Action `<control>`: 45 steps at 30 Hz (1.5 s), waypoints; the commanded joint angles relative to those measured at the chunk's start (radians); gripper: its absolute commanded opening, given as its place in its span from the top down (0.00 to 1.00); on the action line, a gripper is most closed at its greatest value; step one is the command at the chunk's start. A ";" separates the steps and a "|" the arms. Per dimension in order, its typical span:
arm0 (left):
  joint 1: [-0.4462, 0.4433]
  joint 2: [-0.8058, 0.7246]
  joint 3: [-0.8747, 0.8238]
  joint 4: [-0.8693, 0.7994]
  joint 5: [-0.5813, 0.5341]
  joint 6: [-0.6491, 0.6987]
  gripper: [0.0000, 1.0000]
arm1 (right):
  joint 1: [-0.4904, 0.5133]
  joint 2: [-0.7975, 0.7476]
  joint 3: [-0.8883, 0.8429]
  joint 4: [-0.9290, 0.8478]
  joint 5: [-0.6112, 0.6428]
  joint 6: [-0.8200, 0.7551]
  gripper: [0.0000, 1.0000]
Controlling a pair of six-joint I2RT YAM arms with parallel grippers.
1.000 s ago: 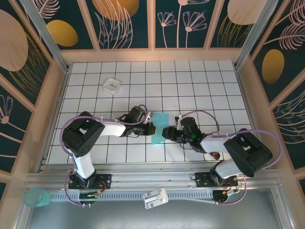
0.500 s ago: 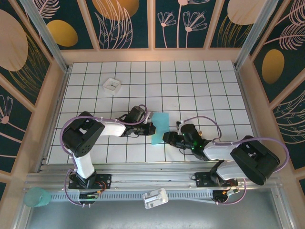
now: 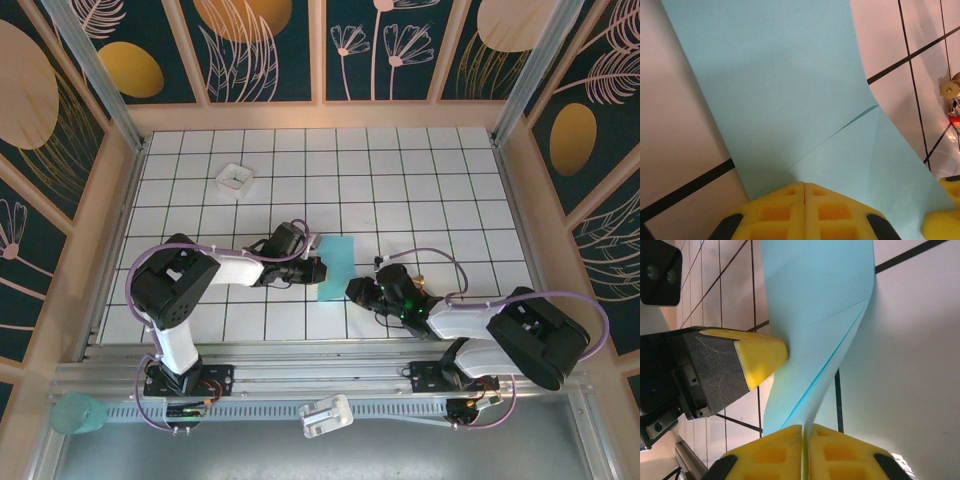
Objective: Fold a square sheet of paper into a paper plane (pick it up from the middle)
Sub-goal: Turn over the paper at the center of the table.
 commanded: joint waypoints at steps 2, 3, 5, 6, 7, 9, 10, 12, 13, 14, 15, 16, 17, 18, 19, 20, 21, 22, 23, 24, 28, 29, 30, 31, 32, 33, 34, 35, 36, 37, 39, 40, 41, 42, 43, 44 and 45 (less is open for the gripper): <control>-0.002 0.017 0.002 -0.065 0.004 0.008 0.99 | 0.009 -0.025 0.006 -0.061 0.072 -0.001 0.97; -0.002 0.011 0.005 -0.059 0.008 -0.001 0.96 | 0.008 -0.034 0.014 -0.089 0.085 -0.015 0.99; -0.003 -0.013 0.011 -0.033 0.022 -0.027 0.83 | 0.006 -0.051 0.037 -0.156 0.098 -0.058 1.00; -0.003 -0.032 0.011 -0.013 0.030 -0.045 0.74 | 0.002 -0.059 0.056 -0.209 0.105 -0.093 1.00; -0.002 -0.057 0.013 0.004 0.035 -0.061 0.67 | -0.002 -0.068 0.075 -0.258 0.107 -0.125 1.00; 0.000 -0.128 0.013 0.041 0.040 -0.095 0.57 | -0.022 -0.097 0.129 -0.381 0.108 -0.212 1.00; 0.004 -0.160 0.013 0.052 0.040 -0.106 0.54 | -0.038 -0.111 0.155 -0.439 0.108 -0.256 1.00; 0.023 -0.230 0.007 0.065 0.034 -0.128 0.48 | -0.069 -0.151 0.234 -0.608 0.135 -0.359 1.00; 0.037 -0.260 0.005 0.061 0.029 -0.136 0.47 | -0.076 -0.167 0.272 -0.684 0.164 -0.403 1.00; 0.055 -0.290 -0.002 0.057 0.028 -0.146 0.45 | -0.077 -0.182 0.328 -0.771 0.204 -0.453 1.00; 0.079 -0.320 -0.009 0.052 0.025 -0.159 0.44 | -0.076 -0.189 0.383 -0.854 0.237 -0.497 1.00; 0.099 -0.341 -0.018 0.049 0.022 -0.169 0.43 | -0.074 -0.185 0.433 -0.920 0.270 -0.524 1.00; 0.125 -0.368 -0.029 0.047 0.017 -0.179 0.43 | -0.059 -0.175 0.487 -0.992 0.317 -0.552 1.00; 0.149 -0.389 -0.041 0.045 0.010 -0.188 0.42 | -0.041 -0.162 0.531 -1.043 0.348 -0.575 1.00; 0.171 -0.407 -0.049 0.038 0.002 -0.190 0.41 | -0.023 -0.143 0.565 -1.084 0.390 -0.586 1.00; 0.191 -0.424 -0.056 0.027 -0.010 -0.189 0.41 | 0.000 -0.115 0.598 -1.122 0.428 -0.598 1.00; 0.208 -0.434 -0.064 0.020 -0.019 -0.183 0.40 | 0.020 -0.088 0.625 -1.148 0.452 -0.606 1.00; 0.225 -0.445 -0.071 0.008 -0.029 -0.177 0.40 | 0.047 -0.051 0.647 -1.169 0.473 -0.611 1.00; 0.239 -0.454 -0.078 -0.002 -0.035 -0.174 0.40 | 0.069 -0.014 0.662 -1.180 0.485 -0.616 1.00; 0.249 -0.458 -0.082 -0.005 -0.037 -0.175 0.40 | 0.095 0.022 0.672 -1.185 0.492 -0.619 1.00; 0.264 -0.478 -0.093 -0.047 -0.059 -0.158 0.40 | 0.196 0.162 0.706 -1.178 0.511 -0.623 1.00; 0.265 -0.482 -0.093 -0.058 -0.064 -0.151 0.40 | 0.220 0.186 0.709 -1.159 0.496 -0.624 1.00; 0.266 -0.482 -0.093 -0.069 -0.066 -0.147 0.40 | 0.238 0.202 0.710 -1.137 0.477 -0.626 1.00; 0.265 -0.482 -0.093 -0.079 -0.064 -0.141 0.40 | 0.257 0.217 0.704 -1.105 0.445 -0.626 1.00; 0.265 -0.481 -0.092 -0.086 -0.059 -0.139 0.40 | 0.270 0.227 0.695 -1.069 0.409 -0.623 1.00; 0.265 -0.480 -0.092 -0.090 -0.052 -0.140 0.40 | 0.277 0.232 0.683 -1.032 0.374 -0.623 1.00; 0.265 -0.478 -0.091 -0.089 -0.042 -0.142 0.40 | 0.283 0.235 0.669 -0.993 0.334 -0.619 0.99; 0.265 -0.476 -0.093 -0.082 -0.030 -0.147 0.40 | 0.286 0.236 0.655 -0.956 0.301 -0.614 0.98; 0.265 -0.471 -0.099 -0.068 -0.016 -0.157 0.40 | 0.286 0.238 0.644 -0.926 0.276 -0.611 0.98; 0.265 -0.463 -0.103 -0.053 0.003 -0.169 0.40 | 0.287 0.237 0.630 -0.890 0.252 -0.608 0.97; 0.265 -0.438 -0.110 -0.020 0.048 -0.192 0.41 | 0.287 0.235 0.608 -0.837 0.223 -0.603 0.96; 0.264 -0.421 -0.116 0.012 0.082 -0.210 0.42 | 0.287 0.237 0.599 -0.815 0.215 -0.604 0.96; 0.264 -0.402 -0.125 0.048 0.107 -0.234 0.44 | 0.286 0.238 0.593 -0.800 0.212 -0.603 0.96; 0.264 -0.385 -0.128 0.069 0.122 -0.252 0.46 | 0.286 0.239 0.586 -0.787 0.206 -0.603 0.95; 0.262 -0.366 -0.127 0.088 0.139 -0.267 0.48 | 0.286 0.240 0.578 -0.771 0.198 -0.602 0.95; 0.260 -0.348 -0.122 0.101 0.152 -0.275 0.50 | 0.286 0.238 0.566 -0.752 0.194 -0.600 0.94; 0.256 -0.336 -0.113 0.104 0.158 -0.278 0.51 | 0.285 0.238 0.554 -0.735 0.189 -0.596 0.93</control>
